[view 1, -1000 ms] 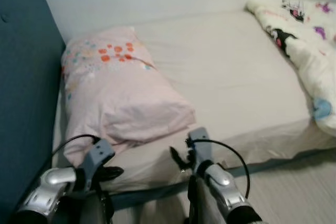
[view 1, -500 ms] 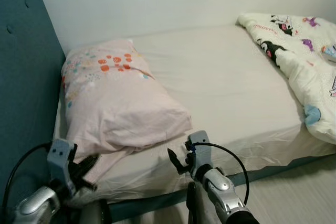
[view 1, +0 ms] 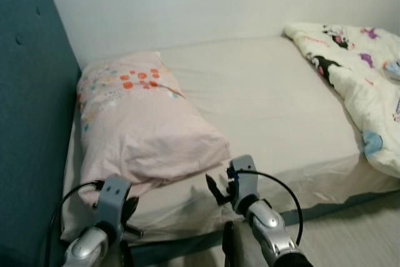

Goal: Clean up the room

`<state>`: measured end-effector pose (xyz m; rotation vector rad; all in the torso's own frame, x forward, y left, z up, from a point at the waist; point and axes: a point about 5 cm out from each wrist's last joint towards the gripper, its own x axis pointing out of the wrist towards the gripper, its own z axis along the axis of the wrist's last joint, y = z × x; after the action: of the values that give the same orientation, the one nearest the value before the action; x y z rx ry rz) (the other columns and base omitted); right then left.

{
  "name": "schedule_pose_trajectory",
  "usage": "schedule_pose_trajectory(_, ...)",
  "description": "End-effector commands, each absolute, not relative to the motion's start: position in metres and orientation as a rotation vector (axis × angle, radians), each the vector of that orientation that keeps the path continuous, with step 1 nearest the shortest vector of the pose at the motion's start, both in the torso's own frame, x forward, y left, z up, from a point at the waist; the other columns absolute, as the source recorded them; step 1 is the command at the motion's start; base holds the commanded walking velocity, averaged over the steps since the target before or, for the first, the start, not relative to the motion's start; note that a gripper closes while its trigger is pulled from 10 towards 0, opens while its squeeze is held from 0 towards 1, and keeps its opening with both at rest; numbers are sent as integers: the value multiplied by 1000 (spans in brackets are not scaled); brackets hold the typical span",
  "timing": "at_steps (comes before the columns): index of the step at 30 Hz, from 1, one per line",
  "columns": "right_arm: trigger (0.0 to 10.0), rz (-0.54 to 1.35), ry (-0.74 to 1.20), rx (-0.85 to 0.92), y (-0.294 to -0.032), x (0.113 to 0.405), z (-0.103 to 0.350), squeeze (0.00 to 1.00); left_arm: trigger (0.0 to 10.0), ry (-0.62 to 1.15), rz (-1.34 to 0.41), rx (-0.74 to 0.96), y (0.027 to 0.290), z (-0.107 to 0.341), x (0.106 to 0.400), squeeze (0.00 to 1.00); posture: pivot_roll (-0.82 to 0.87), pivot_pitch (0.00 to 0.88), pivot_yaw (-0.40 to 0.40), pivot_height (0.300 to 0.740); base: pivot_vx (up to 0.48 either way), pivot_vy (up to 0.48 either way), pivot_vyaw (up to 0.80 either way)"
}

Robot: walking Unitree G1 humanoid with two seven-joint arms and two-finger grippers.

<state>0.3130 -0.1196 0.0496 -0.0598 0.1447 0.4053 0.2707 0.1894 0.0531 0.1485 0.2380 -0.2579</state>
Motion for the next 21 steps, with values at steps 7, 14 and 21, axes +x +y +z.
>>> schedule_pose_trajectory(7,10000,399,149,-68,-122,310,47,0,10000,213,-11,354,209,73,331,0,-33,157,-36,552,0,0,0)
schedule_pose_trajectory(14,10000,395,150,-75,-123,310,47,0,10000,257,105,619,239,93,349,0,-50,167,-19,552,0,0,0)
schedule_pose_trajectory(21,10000,389,161,-82,-125,307,44,0,10000,348,185,934,293,102,341,0,-46,175,-27,552,0,0,0)
